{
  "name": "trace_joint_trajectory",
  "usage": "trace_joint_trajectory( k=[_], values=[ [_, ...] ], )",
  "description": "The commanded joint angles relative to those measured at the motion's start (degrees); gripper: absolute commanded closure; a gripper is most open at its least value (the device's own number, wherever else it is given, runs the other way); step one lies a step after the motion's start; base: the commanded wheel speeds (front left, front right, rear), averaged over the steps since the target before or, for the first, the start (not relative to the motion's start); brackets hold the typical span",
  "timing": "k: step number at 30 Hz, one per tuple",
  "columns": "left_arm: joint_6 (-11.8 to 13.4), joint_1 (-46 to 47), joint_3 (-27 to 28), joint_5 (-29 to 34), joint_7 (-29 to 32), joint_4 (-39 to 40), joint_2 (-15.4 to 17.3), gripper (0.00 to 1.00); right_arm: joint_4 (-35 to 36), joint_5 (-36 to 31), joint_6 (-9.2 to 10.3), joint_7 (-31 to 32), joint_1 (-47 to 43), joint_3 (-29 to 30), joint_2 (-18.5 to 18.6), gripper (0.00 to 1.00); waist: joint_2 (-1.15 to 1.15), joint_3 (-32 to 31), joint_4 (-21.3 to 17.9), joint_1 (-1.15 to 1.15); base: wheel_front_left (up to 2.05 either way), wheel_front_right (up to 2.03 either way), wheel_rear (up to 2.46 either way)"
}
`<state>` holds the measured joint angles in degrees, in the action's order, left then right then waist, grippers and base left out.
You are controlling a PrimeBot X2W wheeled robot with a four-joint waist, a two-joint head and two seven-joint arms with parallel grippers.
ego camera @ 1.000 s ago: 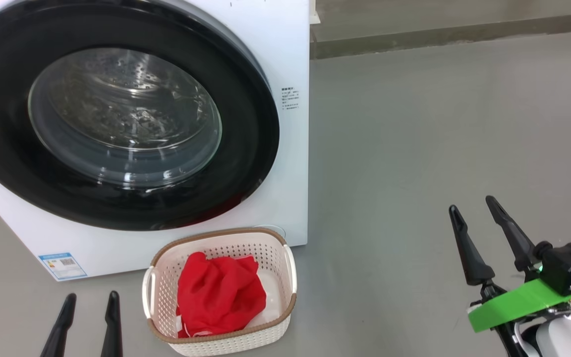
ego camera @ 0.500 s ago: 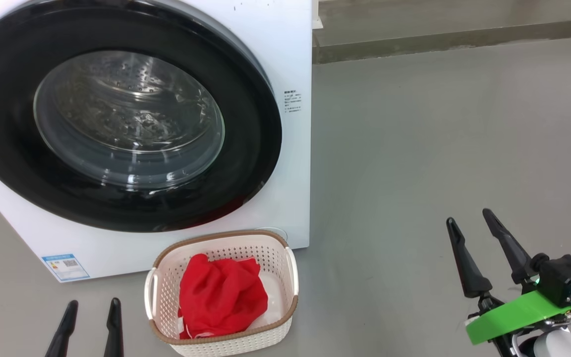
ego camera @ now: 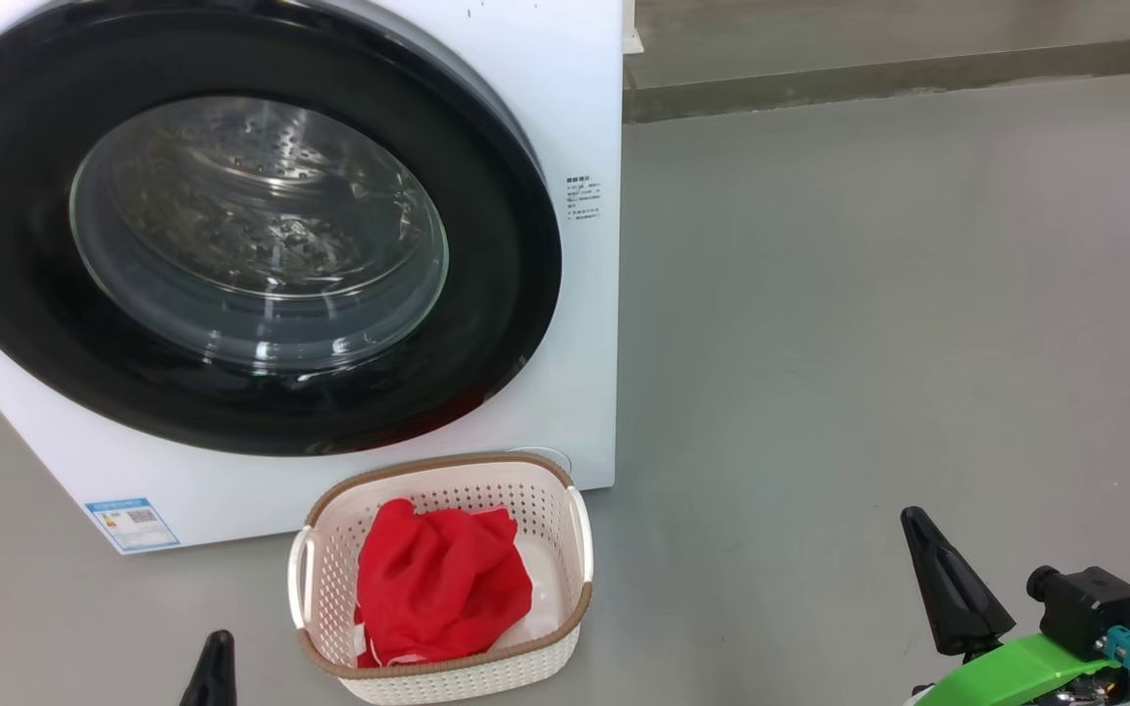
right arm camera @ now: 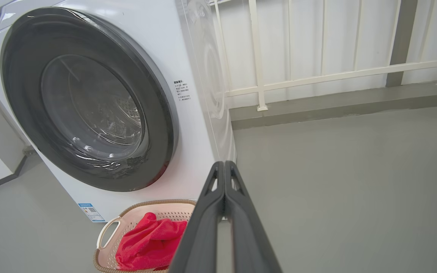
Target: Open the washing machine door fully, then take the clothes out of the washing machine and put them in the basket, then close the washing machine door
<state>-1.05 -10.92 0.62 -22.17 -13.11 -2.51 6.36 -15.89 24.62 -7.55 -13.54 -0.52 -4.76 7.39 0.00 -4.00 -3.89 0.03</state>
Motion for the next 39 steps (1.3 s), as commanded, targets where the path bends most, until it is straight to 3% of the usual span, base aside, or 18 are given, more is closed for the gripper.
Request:
trace_joint_trajectory(
  k=[1, 5, 39],
  values=[
    [-0.42, 1.13, 0.77, -1.75, 0.48, 0.93, 0.56, 1.00, 1.57, 1.90, 0.00, 0.40, 1.97, 0.59, 0.54, 1.00, 0.00, 0.06, 0.07, 0.06, 0.00, 0.00, 0.00],
    [-0.63, 1.72, 0.93, -4.09, 1.12, 0.47, 0.42, 1.00, 1.55, 4.16, 0.01, 1.06, 2.16, 0.95, 0.36, 1.00, 0.00, 0.32, 0.20, -0.02, 0.00, 0.00, 0.00],
    [-2.38, 6.38, 2.42, -23.99, 6.69, -3.16, -0.76, 1.00, 1.64, 23.29, 0.02, 6.79, 3.55, 4.07, -1.09, 1.00, 0.00, 1.49, 1.31, -0.02, 0.00, 0.00, 0.00]
  ],
)
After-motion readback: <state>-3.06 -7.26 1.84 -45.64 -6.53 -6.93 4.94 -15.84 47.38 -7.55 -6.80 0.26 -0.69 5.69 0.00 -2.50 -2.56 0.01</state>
